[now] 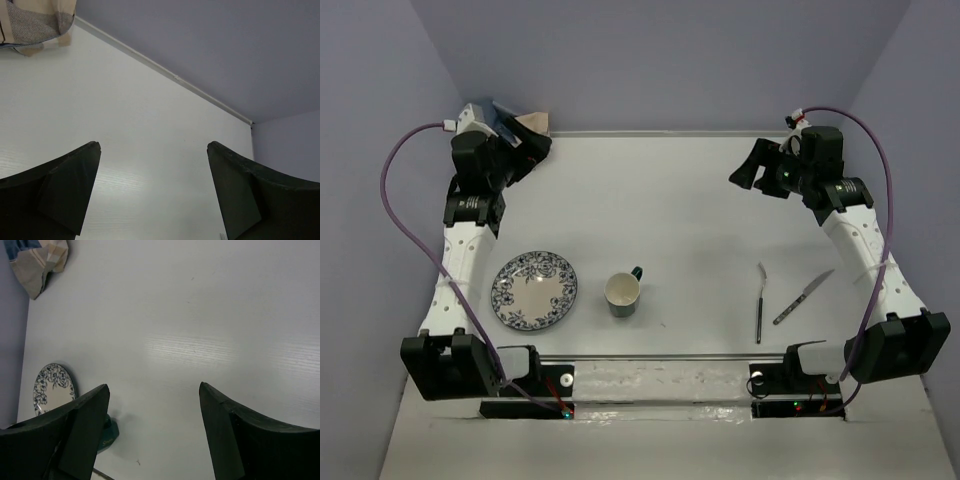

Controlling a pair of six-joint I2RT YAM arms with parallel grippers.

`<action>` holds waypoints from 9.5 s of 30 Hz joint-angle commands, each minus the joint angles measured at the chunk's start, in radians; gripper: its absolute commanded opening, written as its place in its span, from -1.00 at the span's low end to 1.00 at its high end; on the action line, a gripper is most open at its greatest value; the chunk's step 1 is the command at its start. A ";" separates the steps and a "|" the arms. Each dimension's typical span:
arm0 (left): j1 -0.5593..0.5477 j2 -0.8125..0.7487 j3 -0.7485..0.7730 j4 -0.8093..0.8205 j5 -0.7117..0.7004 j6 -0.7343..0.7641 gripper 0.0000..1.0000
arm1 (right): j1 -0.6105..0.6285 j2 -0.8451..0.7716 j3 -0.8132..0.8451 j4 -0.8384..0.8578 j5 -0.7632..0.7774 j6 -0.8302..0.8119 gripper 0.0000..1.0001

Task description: Set the dinner table for one person

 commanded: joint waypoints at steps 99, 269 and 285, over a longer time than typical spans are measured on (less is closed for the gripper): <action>0.216 1.003 0.300 0.341 -0.263 -0.702 0.95 | 0.037 0.213 0.112 0.018 -0.078 -0.046 0.52; -0.438 1.288 1.316 -0.400 -0.398 0.263 -0.21 | 0.378 0.112 -0.213 0.089 0.149 0.021 -0.93; -0.484 1.489 1.444 -0.328 -0.382 0.174 0.09 | 0.378 0.116 -0.273 0.089 0.091 0.010 -0.39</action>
